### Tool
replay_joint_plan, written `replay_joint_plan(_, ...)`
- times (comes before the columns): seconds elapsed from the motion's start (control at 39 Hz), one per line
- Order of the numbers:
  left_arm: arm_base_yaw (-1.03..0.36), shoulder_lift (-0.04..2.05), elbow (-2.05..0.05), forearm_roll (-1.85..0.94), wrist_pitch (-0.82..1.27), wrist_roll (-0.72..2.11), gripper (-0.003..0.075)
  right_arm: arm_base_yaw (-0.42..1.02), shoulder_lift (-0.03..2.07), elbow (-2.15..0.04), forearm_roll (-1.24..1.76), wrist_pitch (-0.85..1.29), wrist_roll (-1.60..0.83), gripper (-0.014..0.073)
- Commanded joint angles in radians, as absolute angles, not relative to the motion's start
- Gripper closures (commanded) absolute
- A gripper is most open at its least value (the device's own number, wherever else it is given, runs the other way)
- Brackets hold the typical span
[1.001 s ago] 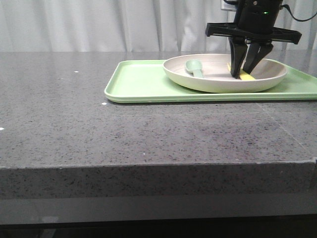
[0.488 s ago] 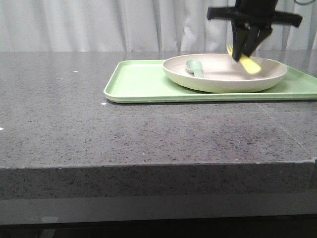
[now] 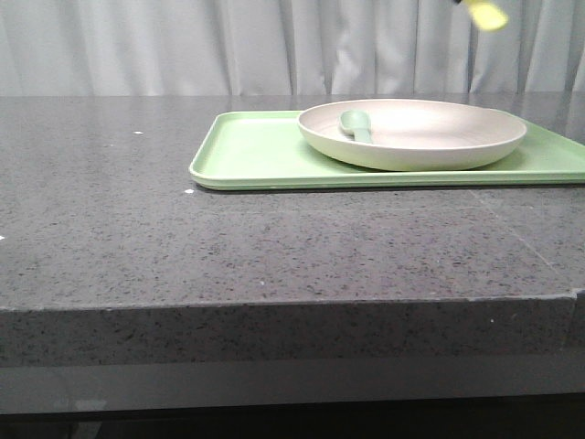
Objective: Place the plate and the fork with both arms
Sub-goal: 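Lift the yellow fork with the right gripper and lower it beside the plate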
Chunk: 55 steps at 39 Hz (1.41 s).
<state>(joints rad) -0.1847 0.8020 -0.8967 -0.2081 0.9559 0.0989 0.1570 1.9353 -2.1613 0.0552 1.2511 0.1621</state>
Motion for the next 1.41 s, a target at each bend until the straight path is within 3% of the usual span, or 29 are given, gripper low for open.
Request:
replay_joint_plan(0.0, -0.183, 0.796, -0.921, -0.205, 0.905, 0.101, 0.0344, 0.112, 1.818, -2.108, 0.062, 1.337, 0.121, 0.0507)
replay_joint_plan(0.31, -0.183, 0.796, -0.921, -0.19, 0.905, 0.101, 0.0344, -0.042, 1.752, -1.835, 0.177, 1.27, 0.035, 0.0507)
replay_joint_plan(0.54, -0.183, 0.796, -0.921, -0.189, 0.905, 0.101, 0.0344, -0.057, 1.765, -1.719, 0.21, 1.133, -0.006, 0.0507)
replay_joint_plan(1.18, -0.183, 0.796, -0.921, -0.188, 0.905, 0.101, 0.0344, -0.057, 1.896, -1.718, 0.209, 1.051, -0.015, 0.0499)
replay_joint_plan(1.39, -0.183, 0.796, -0.921, -0.188, 0.905, 0.101, 0.0344, -0.057, 1.897, -1.719, 0.209, 1.039, -0.016, 0.0391)
